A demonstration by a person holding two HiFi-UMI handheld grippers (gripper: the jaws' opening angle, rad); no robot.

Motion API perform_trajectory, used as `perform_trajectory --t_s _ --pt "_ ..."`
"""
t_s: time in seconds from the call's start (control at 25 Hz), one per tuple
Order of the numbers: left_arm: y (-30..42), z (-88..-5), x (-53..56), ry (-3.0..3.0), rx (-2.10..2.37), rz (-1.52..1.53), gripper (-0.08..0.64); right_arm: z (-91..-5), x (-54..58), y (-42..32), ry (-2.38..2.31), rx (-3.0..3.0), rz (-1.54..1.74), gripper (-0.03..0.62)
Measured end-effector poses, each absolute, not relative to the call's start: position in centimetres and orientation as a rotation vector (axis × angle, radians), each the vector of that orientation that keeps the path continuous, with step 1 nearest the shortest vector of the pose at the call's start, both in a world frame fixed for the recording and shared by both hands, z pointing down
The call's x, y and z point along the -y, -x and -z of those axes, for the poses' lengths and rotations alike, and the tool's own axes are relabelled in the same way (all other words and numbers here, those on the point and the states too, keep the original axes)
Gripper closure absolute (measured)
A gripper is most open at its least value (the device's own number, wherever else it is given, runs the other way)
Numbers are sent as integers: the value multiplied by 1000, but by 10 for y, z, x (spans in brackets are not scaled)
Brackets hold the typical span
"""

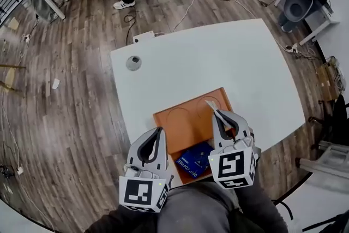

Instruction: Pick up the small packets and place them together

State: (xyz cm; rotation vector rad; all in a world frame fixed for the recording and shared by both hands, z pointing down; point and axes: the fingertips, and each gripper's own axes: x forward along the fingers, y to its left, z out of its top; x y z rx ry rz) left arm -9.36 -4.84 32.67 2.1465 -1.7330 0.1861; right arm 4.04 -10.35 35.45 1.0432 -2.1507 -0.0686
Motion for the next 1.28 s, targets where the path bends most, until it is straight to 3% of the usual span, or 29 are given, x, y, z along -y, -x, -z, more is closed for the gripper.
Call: perform_trajectory --t_s 0.28,0.72,1.04,1.28 --pt "124 -345 37 -2036 1794 -220 563 -395 84 10 -884 2195 37 566" --pt "162 -348 12 -1984 1862 -220 563 -425 54 63 -697 2316 -138 339" --pt "154 -322 -1 -2049 1884 -184 563 -372 52 57 -795 2409 -93 334" --pt "125 -315 4 -2135 1815 -147 563 -356 51 8 -935 2350 -51 334"
